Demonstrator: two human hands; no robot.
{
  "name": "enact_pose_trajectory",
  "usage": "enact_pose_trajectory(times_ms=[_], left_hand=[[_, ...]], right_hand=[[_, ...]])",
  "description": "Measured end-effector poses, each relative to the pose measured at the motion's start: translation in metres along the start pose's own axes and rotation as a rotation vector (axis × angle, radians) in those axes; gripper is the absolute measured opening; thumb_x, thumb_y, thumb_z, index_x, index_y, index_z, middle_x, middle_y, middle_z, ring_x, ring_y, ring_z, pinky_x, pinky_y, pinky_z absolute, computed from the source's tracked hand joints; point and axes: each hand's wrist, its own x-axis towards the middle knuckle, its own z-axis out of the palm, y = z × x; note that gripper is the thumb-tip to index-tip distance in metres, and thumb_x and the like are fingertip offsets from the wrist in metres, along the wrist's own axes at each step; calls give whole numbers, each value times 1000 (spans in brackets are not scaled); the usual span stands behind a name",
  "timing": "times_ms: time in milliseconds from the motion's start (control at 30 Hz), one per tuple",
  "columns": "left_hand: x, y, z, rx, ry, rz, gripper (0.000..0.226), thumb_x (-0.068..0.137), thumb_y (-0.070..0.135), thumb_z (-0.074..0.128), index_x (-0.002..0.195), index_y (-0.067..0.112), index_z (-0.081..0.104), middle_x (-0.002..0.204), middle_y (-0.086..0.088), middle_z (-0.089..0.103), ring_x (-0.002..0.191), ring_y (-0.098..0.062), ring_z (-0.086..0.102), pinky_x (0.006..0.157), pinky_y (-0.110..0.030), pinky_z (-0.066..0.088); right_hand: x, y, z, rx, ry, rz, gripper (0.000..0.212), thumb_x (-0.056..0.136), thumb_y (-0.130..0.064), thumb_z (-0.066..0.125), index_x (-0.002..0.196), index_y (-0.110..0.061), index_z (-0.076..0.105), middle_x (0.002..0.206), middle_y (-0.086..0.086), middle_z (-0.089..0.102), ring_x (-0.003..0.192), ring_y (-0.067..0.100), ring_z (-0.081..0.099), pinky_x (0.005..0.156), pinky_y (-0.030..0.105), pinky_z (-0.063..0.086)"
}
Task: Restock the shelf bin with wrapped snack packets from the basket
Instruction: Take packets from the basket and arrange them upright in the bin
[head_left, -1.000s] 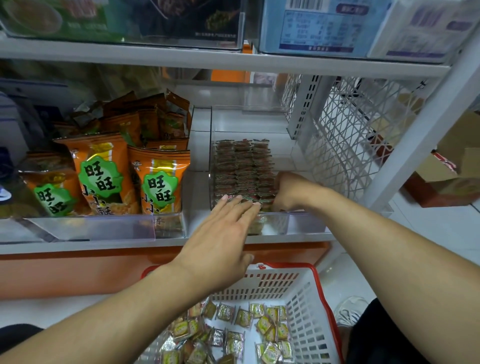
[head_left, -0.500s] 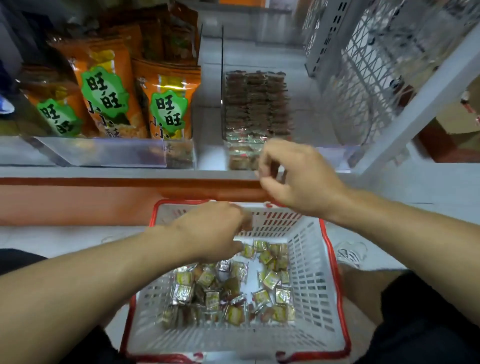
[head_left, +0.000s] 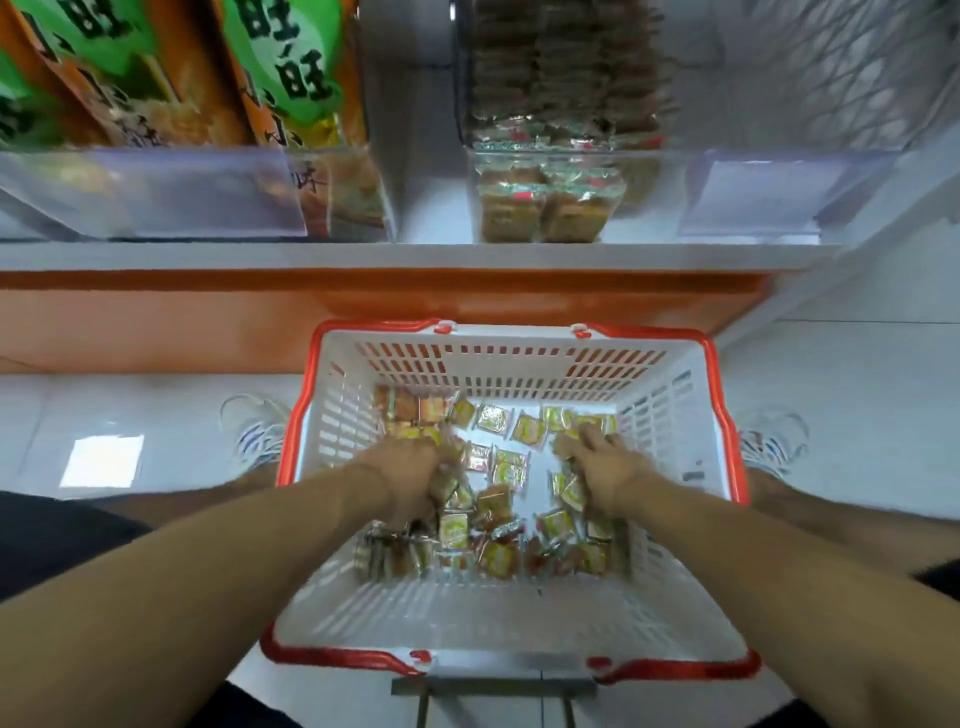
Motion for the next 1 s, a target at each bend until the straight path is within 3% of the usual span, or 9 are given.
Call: enact_pose_trajectory(times_ms=[133, 233, 367, 467, 600, 733, 800, 900, 1000], left_hand=[[36, 14, 36, 36, 38, 91, 58, 95, 25, 66, 148, 36, 44, 151, -1, 49, 131, -23, 51, 108, -42, 46], [56, 27, 60, 180, -29, 112, 85, 92, 21, 71, 155, 49, 21, 156, 0, 40, 139, -27, 43, 112, -60, 36], [72, 35, 81, 170, -37, 200, 100, 90, 10, 71, 159, 46, 8, 145, -8, 40, 129, -34, 50, 104, -49, 47], [79, 36, 87, 55, -59, 187, 91, 91, 13, 70, 156, 46, 17, 132, -8, 43, 115, -35, 58, 90, -48, 56], [85, 41, 86, -72, -17, 90, 65, 98, 19, 62, 152, 42, 33, 126, -7, 52, 108, -34, 64, 87, -45, 57], [83, 49, 94, 16, -11, 67, 72, 96, 26, 65, 155, 38, 26, 131, -8, 53, 112, -35, 61, 92, -43, 53], [85, 49, 95, 64, -8, 70, 76, 96, 19, 64, 156, 39, 24, 128, -9, 55, 113, -35, 59, 93, -43, 50], [86, 42, 94, -39, 26, 75, 70, 95, 10, 61, 151, 42, 36, 123, -7, 59, 112, -34, 61, 92, -40, 52], [83, 31, 91, -287, 56, 79, 71, 94, 6, 62, 149, 47, 43, 131, -5, 58, 111, -28, 62, 93, -37, 53]], right_hand=[[18, -5, 6, 4, 34, -31, 86, 78, 1, 61, 151, -30, 27, 163, 7, 6, 144, 44, 20, 107, 52, 42], [27, -12, 15, -40, 56, -104, 69, 82, -8, 63, 145, -20, 39, 152, 19, 22, 134, 45, 36, 98, 50, 50], [32, -17, 35, 63, 70, -134, 68, 81, -5, 63, 143, -20, 40, 143, 17, 28, 120, 43, 50, 90, 44, 52], [36, -20, 43, 160, 84, -135, 67, 79, -6, 69, 139, -23, 44, 135, 12, 33, 113, 38, 53, 83, 38, 48], [39, -23, 41, 405, 51, -136, 54, 76, -14, 76, 124, -26, 55, 126, 9, 36, 102, 29, 54, 86, 34, 51], [34, -29, 41, 465, -32, -94, 87, 60, -41, 91, 135, -32, 47, 126, 1, 31, 100, 23, 57, 93, 35, 52], [32, -33, 43, 448, -26, -99, 94, 56, -48, 92, 134, -32, 45, 121, -1, 31, 92, 19, 55, 81, 29, 51], [32, -38, 45, 487, 13, -124, 63, 65, -36, 89, 113, -32, 50, 112, -1, 35, 80, 14, 53, 58, 17, 36], [32, -37, 44, 626, 53, -101, 42, 67, -19, 88, 87, -33, 55, 107, 2, 49, 78, 15, 56, 55, 18, 39]])
